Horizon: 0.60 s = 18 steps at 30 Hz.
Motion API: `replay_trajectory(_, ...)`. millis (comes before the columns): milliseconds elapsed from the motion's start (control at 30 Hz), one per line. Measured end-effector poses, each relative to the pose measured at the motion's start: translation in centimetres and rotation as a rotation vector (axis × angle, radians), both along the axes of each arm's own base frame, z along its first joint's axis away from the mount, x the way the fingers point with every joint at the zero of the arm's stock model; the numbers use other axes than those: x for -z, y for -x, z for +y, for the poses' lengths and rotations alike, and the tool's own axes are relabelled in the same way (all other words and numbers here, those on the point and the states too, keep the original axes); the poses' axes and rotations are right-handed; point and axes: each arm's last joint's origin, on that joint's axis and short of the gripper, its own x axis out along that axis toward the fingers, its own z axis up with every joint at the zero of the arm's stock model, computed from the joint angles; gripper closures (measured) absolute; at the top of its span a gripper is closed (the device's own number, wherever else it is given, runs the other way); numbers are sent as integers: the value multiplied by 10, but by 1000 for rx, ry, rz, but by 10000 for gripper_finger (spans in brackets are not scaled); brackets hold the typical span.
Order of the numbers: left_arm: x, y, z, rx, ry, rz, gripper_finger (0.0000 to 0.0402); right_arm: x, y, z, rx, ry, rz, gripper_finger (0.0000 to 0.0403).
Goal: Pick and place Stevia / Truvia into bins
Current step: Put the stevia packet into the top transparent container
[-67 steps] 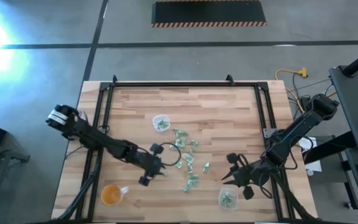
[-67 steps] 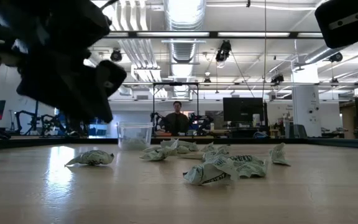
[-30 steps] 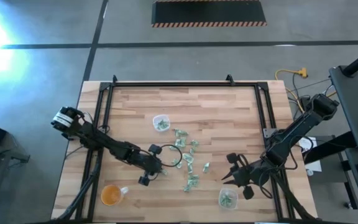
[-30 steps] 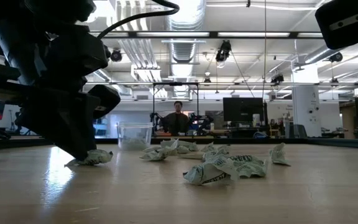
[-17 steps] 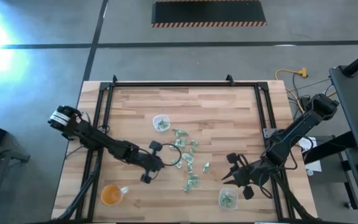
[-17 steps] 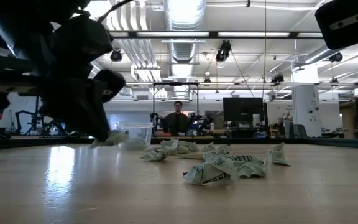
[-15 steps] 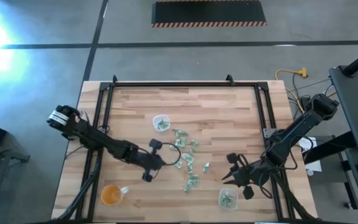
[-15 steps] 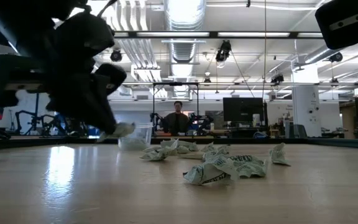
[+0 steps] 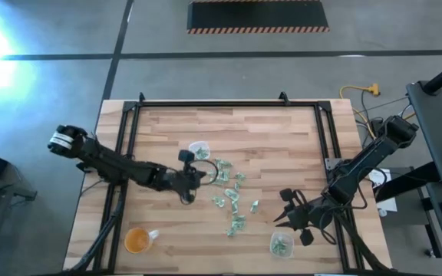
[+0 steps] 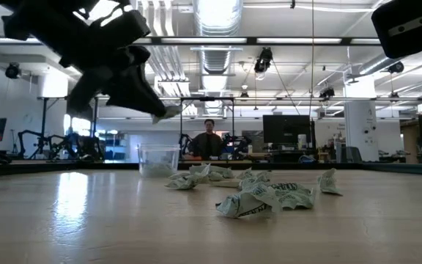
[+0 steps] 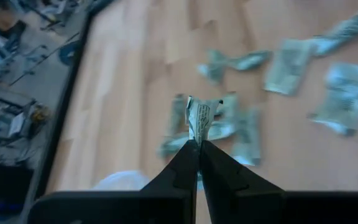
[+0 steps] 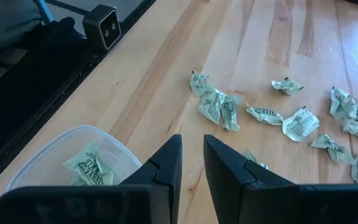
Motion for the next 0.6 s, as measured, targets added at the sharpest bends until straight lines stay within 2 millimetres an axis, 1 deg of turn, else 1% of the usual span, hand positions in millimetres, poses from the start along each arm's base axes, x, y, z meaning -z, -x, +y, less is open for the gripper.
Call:
replay_trajectory(100, -6, -1, 14, -48, -1, -22, 400, 0, 0, 0, 0, 0, 0, 346)
replay_trajectory(200, -8, -2, 29, -103, -1, -30, 400, 0, 0, 0, 0, 0, 0, 346)
replay_trajectory(433, -1, -4, 58, -208, -5, 2, 400, 0, 0, 0, 0, 0, 0, 346)
replay_trajectory(600, 5, 0, 69, -253, -4, 46, 400, 0, 0, 0, 0, 1, 1, 346)
